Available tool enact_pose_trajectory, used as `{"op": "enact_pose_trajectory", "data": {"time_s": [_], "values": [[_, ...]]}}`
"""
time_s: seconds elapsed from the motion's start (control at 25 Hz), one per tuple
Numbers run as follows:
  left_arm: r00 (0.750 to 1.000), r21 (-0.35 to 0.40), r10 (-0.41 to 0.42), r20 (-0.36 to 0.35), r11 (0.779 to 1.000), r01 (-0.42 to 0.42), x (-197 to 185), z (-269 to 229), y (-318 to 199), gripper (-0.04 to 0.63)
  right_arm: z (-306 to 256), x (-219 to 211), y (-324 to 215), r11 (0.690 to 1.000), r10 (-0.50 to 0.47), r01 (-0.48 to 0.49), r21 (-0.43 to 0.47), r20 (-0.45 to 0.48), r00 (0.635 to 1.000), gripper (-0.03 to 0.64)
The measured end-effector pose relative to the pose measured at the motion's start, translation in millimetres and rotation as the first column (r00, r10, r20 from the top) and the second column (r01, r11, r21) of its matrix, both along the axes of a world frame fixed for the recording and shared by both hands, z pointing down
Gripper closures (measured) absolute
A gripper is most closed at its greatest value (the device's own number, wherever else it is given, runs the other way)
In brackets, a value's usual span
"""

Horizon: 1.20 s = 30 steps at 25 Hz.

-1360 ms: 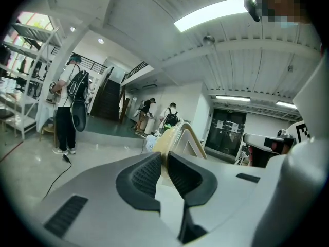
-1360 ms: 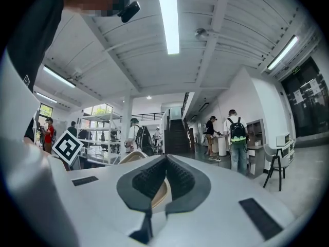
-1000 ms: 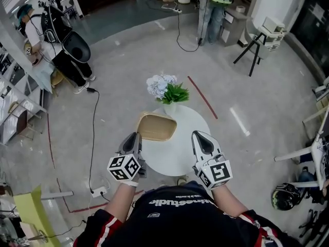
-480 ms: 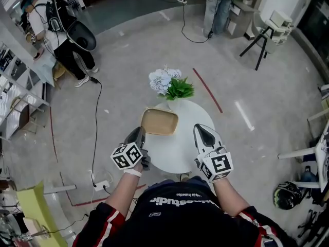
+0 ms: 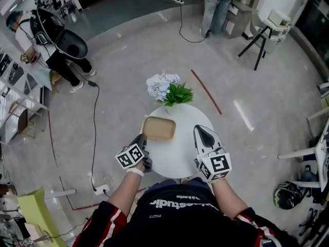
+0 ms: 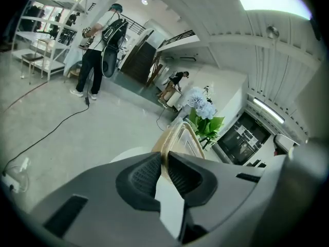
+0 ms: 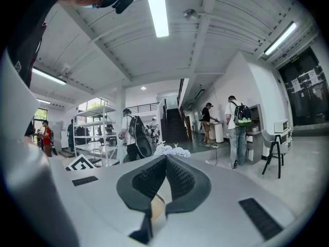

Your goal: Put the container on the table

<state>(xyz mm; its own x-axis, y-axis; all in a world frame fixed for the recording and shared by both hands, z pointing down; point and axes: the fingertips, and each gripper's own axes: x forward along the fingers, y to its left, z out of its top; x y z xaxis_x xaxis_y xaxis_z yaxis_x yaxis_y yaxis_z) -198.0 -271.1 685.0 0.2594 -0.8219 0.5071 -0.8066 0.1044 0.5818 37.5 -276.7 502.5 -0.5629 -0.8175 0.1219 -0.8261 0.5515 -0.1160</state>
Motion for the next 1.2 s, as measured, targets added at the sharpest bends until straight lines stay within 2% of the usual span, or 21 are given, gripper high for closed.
{"op": "enact_pose_trajectory", "data": {"time_s": [0.44, 0.8, 1.2], "values": [[0.99, -0.086, -0.075, -0.115, 0.994, 0.066, -5.5, 56.1, -19.7, 0.54, 4.6, -7.1, -15.4, 0.999, -0.021, 0.021, -0.028, 0.023, 1.0, 0.601], [0.971, -0.165, -0.146, -0.187, 0.98, 0.115, -5.1, 103.5, -14.6, 0.54, 13.7, 0.3, -18.9, 0.999, -0.022, 0.022, -0.036, 0.005, 1.0, 0.601], [0.96, -0.219, -0.18, -0.213, 0.967, 0.132, 4.9, 138.1, -20.6, 0.54, 21.5, 13.2, -24.3, 0.999, -0.008, 0.007, -0.05, -0.002, 1.0, 0.601]]}}
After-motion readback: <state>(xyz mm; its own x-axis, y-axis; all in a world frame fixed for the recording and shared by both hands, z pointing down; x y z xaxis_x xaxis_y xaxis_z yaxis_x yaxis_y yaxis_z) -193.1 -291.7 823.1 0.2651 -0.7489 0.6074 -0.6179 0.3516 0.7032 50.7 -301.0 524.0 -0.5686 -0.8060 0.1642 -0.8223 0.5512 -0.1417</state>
